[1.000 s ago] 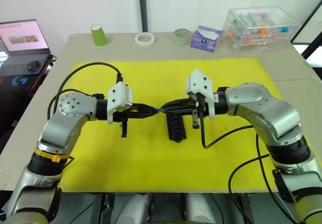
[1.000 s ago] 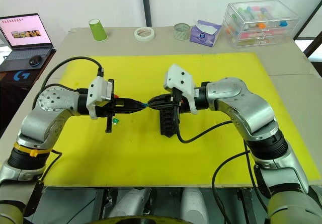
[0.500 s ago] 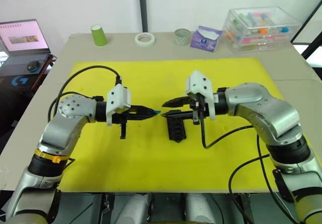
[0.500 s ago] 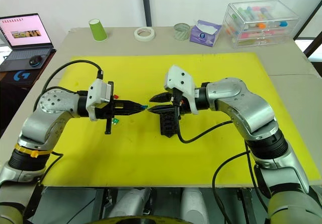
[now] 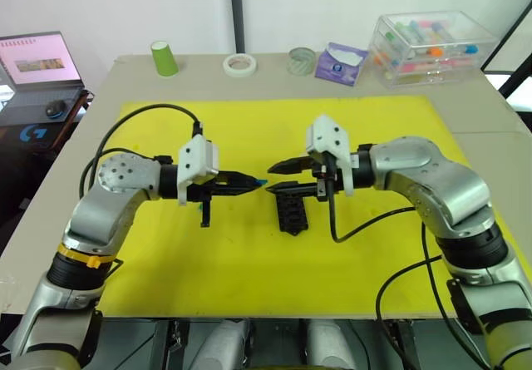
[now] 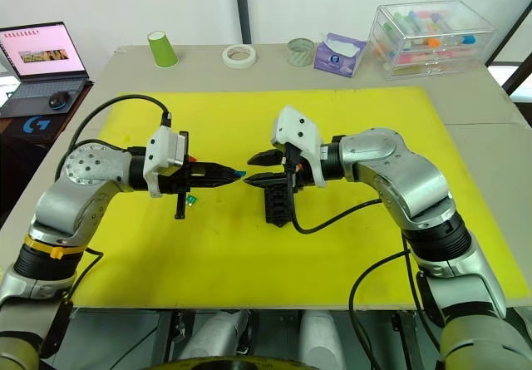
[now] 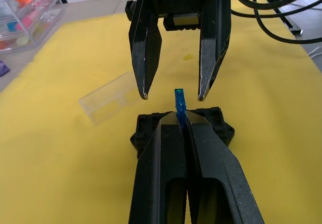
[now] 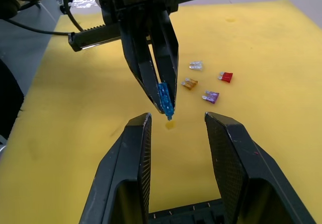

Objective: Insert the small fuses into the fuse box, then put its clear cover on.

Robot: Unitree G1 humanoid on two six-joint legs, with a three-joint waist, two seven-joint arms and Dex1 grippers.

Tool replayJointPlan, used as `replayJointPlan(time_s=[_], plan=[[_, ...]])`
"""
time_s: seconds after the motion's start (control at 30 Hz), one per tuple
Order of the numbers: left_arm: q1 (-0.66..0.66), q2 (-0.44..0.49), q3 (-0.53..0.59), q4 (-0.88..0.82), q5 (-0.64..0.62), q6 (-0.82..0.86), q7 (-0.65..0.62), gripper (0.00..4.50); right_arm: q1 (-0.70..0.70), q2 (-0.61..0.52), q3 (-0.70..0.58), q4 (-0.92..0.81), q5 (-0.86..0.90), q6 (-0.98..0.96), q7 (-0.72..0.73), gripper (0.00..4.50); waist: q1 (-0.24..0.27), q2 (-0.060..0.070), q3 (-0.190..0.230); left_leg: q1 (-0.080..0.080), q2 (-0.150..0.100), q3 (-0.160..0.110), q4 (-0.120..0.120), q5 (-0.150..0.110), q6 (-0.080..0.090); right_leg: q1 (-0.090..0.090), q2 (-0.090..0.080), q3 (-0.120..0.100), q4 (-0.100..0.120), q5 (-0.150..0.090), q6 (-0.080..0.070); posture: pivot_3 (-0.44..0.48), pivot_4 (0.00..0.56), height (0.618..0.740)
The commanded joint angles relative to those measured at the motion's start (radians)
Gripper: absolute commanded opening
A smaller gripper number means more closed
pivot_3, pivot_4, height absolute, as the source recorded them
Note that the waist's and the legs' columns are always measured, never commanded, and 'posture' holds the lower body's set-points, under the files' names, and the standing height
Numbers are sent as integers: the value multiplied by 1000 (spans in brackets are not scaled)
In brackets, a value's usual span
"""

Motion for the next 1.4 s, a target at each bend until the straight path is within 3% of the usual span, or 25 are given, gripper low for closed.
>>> replayJointPlan(time_s=[0.03, 0.1, 0.2, 0.23, 0.77, 0.93, 1.4], plan=[[-15, -1, 2, -42, -11, 3, 4, 0, -28, 14, -7, -2, -7, -26, 2, 1626, 0, 0, 0, 0, 0, 0, 0, 0, 0, 0, 0, 0, 0, 0, 0, 0, 150, 740], [-10, 2, 0, -45, -8, 0, 0, 0, -29, 17, -9, 3, -5, -27, 6, 1215, 0, 0, 0, 0, 0, 0, 0, 0, 0, 0, 0, 0, 0, 0, 0, 0, 150, 740], [-7, 5, 1, -47, -8, 3, -1, 0, -29, 19, -13, 3, -1, -24, 10, 151, 0, 0, 0, 0, 0, 0, 0, 0, 0, 0, 0, 0, 0, 0, 0, 0, 150, 740], [-9, 8, 1, -40, -5, -1, -4, 0, -29, 18, -14, 3, -1, -23, 13, 33, 0, 0, 0, 0, 0, 0, 0, 0, 0, 0, 0, 0, 0, 0, 0, 0, 150, 740], [-19, 9, -1, -33, 0, 0, -8, 0, -36, -6, -15, -23, 5, -3, 33, 33, 0, 0, 0, 0, 0, 0, 0, 0, 0, 0, 0, 0, 0, 0, 0, 0, 150, 740], [-16, 9, -2, -32, 3, 0, -6, 0, -38, -5, -15, -29, 7, -6, 38, 1268, 0, 0, 0, 0, 0, 0, 0, 0, 0, 0, 0, 0, 0, 0, 0, 0, 150, 740], [-6, 13, -5, -30, 6, -5, -7, 0, -52, 6, -25, -26, 25, 2, 31, 1268, 0, 0, 0, 0, 0, 0, 0, 0, 0, 0, 0, 0, 0, 0, 0, 0, 150, 740]])
